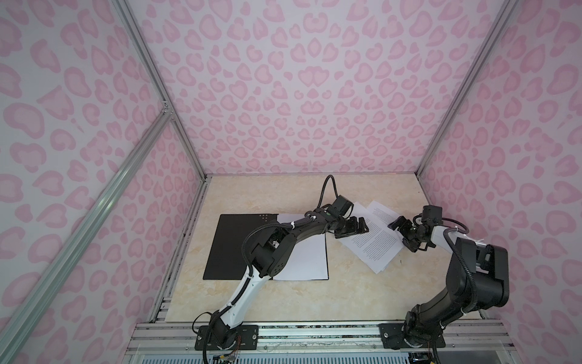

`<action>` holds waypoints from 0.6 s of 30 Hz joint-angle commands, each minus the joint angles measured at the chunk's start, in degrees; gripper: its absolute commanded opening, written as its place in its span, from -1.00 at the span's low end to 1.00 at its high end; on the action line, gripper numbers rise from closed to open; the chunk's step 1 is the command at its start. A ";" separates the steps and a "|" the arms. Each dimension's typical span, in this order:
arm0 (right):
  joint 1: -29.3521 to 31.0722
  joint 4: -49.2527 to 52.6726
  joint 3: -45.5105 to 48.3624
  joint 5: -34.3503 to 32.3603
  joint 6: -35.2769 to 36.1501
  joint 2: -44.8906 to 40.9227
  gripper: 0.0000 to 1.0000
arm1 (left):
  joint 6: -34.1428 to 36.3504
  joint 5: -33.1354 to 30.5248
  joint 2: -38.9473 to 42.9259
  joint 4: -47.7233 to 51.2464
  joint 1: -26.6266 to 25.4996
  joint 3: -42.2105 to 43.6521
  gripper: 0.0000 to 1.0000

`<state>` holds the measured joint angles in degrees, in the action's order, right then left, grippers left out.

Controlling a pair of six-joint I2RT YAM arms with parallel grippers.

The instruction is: Put the files into the folder

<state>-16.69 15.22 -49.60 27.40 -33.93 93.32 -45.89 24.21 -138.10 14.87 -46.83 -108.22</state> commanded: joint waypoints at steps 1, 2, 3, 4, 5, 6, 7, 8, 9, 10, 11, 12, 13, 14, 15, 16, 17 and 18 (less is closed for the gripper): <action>-0.01 2.84 0.22 1.85 -0.99 -1.37 0.90 | 1.24 -5.11 -1.82 8.69 0.28 0.90 0.95; -0.03 2.78 0.05 2.80 -1.04 -1.55 0.90 | 1.36 -5.13 -1.86 8.72 0.31 0.91 0.95; -0.01 2.51 -0.16 3.63 -1.11 -1.48 0.90 | 1.31 -5.05 -1.91 8.77 0.37 0.94 0.95; 0.02 1.74 -0.23 5.02 -1.09 -1.44 0.90 | 1.40 -4.88 -1.92 8.84 0.38 1.04 0.95; -0.01 1.00 -0.39 6.44 -0.92 -1.12 0.90 | 1.48 -4.71 -1.91 8.64 0.42 1.08 0.95; 0.06 0.35 -0.60 8.05 -0.49 -0.60 0.90 | 1.67 -4.61 -1.91 8.71 0.49 1.16 0.95; 0.15 -0.22 -1.08 10.21 0.37 0.23 0.91 | 2.02 -4.52 -1.91 8.64 0.44 1.26 0.95; 0.40 -0.28 -1.89 11.71 1.17 1.06 0.91 | 2.38 -4.52 -1.91 8.75 0.44 1.38 0.95; 0.72 0.01 -2.93 12.92 2.37 2.12 0.92 | 2.63 -4.52 -1.88 8.77 0.51 1.60 0.95; 1.07 1.17 -4.32 13.59 3.57 3.53 0.92 | 2.86 -4.52 -1.82 8.82 0.52 1.81 0.95; 1.41 2.52 -5.57 13.88 4.66 4.64 0.92 | 3.24 -4.45 -1.82 8.85 0.67 2.11 0.95; 1.73 2.69 -6.33 14.37 5.08 5.18 0.92 | 3.64 -4.43 -1.82 9.05 0.70 2.29 0.95; 1.90 2.50 -6.51 14.29 5.03 5.10 0.93 | 3.99 -4.43 -1.75 9.11 0.77 2.47 0.95; 2.08 2.23 -6.55 13.90 5.04 4.67 0.94 | 4.38 -4.43 -1.65 9.25 0.80 2.74 0.95; 2.25 2.30 -6.85 13.65 5.40 4.36 0.94 | 4.78 -4.51 -1.49 9.34 0.82 3.03 0.95; 2.42 2.52 -7.47 13.89 6.21 4.35 0.94 | 5.21 -4.52 -1.35 9.36 0.85 3.40 0.95; 2.52 3.54 -8.66 14.40 7.00 4.74 0.94 | 5.57 -4.68 -1.21 9.43 0.82 3.66 0.95; 2.69 4.85 -9.89 14.68 7.86 5.42 0.94 | 5.91 -4.86 -1.12 9.54 0.95 3.93 0.95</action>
<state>-14.33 17.91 -57.98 40.29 -29.12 97.86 -41.95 26.17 -137.64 13.06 -46.35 -105.93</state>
